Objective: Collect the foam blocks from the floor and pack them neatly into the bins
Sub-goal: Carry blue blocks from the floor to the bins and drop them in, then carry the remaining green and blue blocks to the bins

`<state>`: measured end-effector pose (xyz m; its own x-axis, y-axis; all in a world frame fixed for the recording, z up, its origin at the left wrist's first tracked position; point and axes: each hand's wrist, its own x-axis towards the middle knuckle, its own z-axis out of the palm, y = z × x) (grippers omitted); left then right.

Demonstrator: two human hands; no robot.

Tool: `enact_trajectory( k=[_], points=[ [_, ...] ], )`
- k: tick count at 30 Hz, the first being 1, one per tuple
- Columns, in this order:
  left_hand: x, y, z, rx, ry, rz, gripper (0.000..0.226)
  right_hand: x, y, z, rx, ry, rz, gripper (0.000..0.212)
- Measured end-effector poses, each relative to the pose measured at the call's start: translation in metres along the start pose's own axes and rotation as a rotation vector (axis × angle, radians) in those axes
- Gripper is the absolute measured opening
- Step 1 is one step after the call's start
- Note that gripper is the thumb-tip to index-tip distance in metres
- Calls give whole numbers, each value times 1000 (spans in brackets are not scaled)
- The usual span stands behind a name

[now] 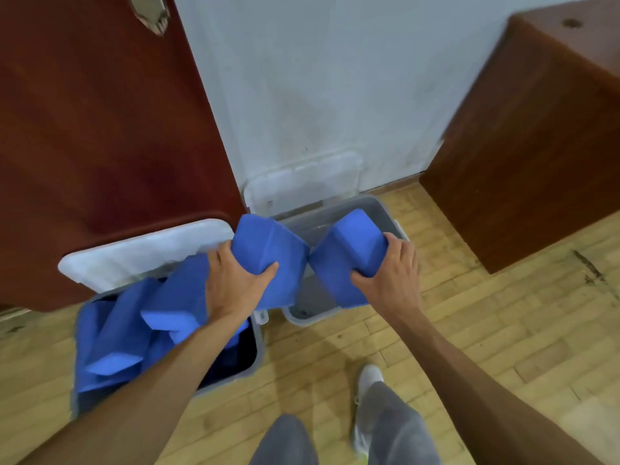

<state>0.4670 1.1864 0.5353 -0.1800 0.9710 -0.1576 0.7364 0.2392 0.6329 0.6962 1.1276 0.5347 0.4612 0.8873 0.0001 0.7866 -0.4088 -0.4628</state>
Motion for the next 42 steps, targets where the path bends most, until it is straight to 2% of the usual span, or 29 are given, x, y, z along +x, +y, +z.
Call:
enact_trajectory(
  k=[4,10,14,18,22,25,29,33,38,42],
  points=[
    [54,-43,116,4,23,-40,85,52,58,114,15,0,50,85],
    [119,-96,266,118,-34,22,85,114,133,257,13,11,58,84],
    [147,-116,325,192,-80,104,83,143,162,318,-8,-19,18,83],
    [170,-142,366,246,-118,123,86,163,178,364,-68,-167,-4,86],
    [177,-165,384,170,-203,96,80,165,193,390,32,-327,0,79],
    [172,-166,382,122,-244,89,66,158,196,388,14,-334,-12,70],
    [161,-163,373,163,-333,110,48,149,200,372,-126,-291,-118,52],
    [138,-149,344,168,-374,101,40,132,196,326,3,-425,-106,35],
    [76,-100,242,82,-489,-13,21,84,146,210,0,-755,-152,26],
    [5,-46,120,14,-517,-127,12,37,80,87,-27,-856,-159,25]
  ],
)
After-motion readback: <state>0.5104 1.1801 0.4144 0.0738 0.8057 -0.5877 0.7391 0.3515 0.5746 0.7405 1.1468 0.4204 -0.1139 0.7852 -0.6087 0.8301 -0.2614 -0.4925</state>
